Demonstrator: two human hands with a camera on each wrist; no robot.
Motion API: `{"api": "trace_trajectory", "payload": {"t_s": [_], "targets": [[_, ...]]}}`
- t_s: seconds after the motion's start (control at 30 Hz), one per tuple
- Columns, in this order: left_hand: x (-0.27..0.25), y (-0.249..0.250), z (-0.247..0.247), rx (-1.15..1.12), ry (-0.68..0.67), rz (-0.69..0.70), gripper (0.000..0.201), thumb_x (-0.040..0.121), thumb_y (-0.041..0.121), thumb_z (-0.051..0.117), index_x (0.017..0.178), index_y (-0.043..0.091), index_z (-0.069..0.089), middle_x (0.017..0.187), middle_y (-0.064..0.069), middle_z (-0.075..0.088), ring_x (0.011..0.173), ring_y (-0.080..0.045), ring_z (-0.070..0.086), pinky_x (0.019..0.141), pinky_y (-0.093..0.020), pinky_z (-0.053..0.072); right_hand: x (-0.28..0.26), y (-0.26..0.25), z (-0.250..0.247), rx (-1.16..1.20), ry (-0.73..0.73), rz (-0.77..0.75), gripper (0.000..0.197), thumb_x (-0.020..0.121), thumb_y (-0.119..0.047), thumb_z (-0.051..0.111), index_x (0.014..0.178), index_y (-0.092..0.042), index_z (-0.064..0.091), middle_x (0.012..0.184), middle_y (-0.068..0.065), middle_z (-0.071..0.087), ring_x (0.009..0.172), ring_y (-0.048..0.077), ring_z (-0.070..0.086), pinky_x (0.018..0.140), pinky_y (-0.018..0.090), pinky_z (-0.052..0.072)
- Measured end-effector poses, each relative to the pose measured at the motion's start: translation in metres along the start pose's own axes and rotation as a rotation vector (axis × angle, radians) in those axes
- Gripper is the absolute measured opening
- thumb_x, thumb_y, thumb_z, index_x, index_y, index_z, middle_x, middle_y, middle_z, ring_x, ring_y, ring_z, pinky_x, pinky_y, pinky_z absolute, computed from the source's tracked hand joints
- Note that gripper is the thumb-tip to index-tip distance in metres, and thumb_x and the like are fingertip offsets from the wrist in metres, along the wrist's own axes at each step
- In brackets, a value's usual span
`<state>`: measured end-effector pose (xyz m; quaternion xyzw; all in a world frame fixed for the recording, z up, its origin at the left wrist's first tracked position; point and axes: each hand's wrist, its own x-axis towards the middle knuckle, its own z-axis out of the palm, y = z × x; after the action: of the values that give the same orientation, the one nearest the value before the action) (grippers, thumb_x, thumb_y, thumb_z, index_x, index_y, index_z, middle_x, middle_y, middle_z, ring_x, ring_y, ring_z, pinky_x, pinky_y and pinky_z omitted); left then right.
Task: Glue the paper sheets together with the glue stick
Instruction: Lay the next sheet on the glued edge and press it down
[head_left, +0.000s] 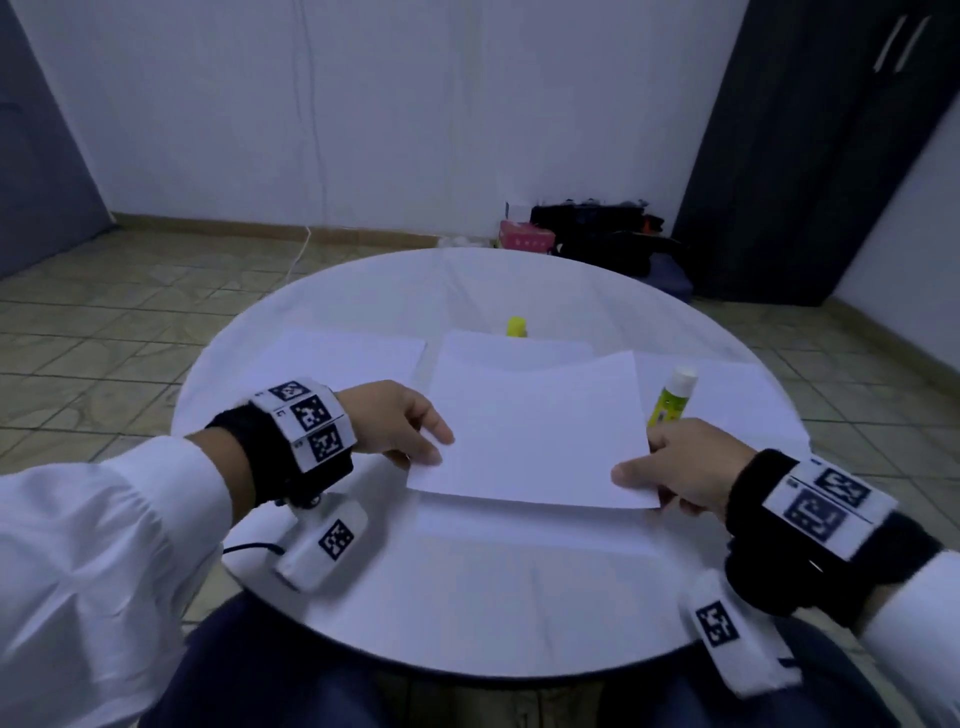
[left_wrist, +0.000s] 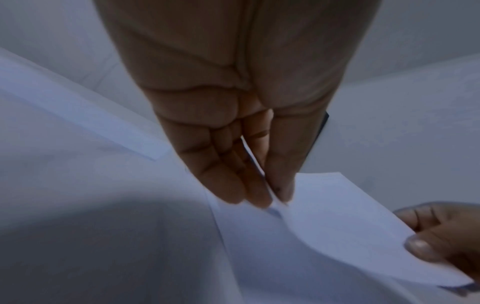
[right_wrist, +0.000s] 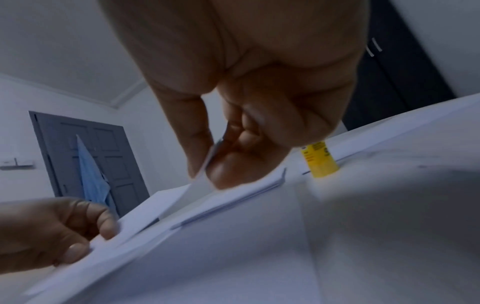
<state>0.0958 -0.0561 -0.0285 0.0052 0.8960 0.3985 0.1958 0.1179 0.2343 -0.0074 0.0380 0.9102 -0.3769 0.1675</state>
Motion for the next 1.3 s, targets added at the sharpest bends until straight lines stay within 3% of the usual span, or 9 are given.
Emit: {"api": "trace_trajectory", "payload": {"t_s": [0.1,0.17,0.23,0.37,0.53,0.77,1.3], "targets": [[0.001,0.001,0.014,0.113,-0.061,-0.021,0.016,0.079,0.009,0.076,0.086,0.021,0.068,0.067,0.003,0.055,0.052,-0.003,0.057,0.056,-0.012,0.047,-0.003,0.006,0.001,-0.082,-0.004,0.03,0.028,0.082,-0.008,0.07,0.059,-0.012,0.055,0.04,-0.007,0.05,0.032,0.004,0.043,0.031,0.013,0.028],[0.0,-0.001,0.02,0.163,-0.085,-0.029,0.017,0.079,0.01,0.077,0.083,0.023,0.067,0.065,0.005,0.057,0.05,-0.003,0.056,0.054,-0.011,0.045,-0.002,0.007,0.003,-0.141,-0.031,0.063,0.022,0.083,-0.012,0.07,0.066,-0.009,0.058,0.049,-0.002,0.052,0.037,0.007,0.043,0.03,0.012,0.026],[0.0,-0.002,0.024,0.231,-0.094,-0.03,0.017,0.078,0.015,0.078,0.083,0.025,0.066,0.06,0.01,0.056,0.047,-0.001,0.053,0.053,-0.009,0.041,0.0,0.007,0.004,-0.202,-0.06,0.099,0.016,0.083,-0.016,0.071,0.076,-0.008,0.06,0.057,0.001,0.053,0.044,0.011,0.042,0.031,0.013,0.028],[0.004,-0.002,0.027,0.287,-0.099,-0.018,0.016,0.078,0.019,0.079,0.083,0.027,0.065,0.057,0.015,0.054,0.043,0.007,0.048,0.052,-0.007,0.038,0.006,0.01,0.007,-0.304,-0.09,0.121,0.022,0.082,-0.022,0.071,0.089,-0.004,0.061,0.064,0.003,0.052,0.051,0.014,0.042,0.043,0.02,0.029],[0.005,-0.007,0.026,0.28,-0.116,-0.013,0.018,0.078,0.019,0.079,0.081,0.03,0.065,0.061,0.011,0.054,0.05,0.001,0.049,0.051,-0.006,0.038,0.011,0.016,0.011,-0.377,-0.118,0.114,0.026,0.082,-0.025,0.072,0.072,-0.01,0.053,0.065,0.001,0.051,0.054,0.013,0.043,0.047,0.021,0.03],[0.005,-0.01,0.024,0.271,-0.133,-0.016,0.016,0.078,0.022,0.078,0.083,0.032,0.066,0.061,0.012,0.057,0.052,0.002,0.051,0.058,-0.013,0.038,0.015,0.017,0.012,-0.327,-0.121,0.113,0.023,0.081,-0.02,0.073,0.07,-0.009,0.057,0.049,0.0,0.057,0.042,0.011,0.047,0.039,0.016,0.032],[0.004,-0.011,0.025,0.295,-0.11,-0.002,0.017,0.076,0.024,0.079,0.082,0.034,0.067,0.062,0.013,0.056,0.055,0.001,0.051,0.058,-0.012,0.038,0.018,0.018,0.014,-0.322,-0.11,0.129,0.022,0.079,-0.018,0.074,0.072,-0.008,0.056,0.049,0.002,0.057,0.043,0.013,0.046,0.041,0.018,0.032]]}}
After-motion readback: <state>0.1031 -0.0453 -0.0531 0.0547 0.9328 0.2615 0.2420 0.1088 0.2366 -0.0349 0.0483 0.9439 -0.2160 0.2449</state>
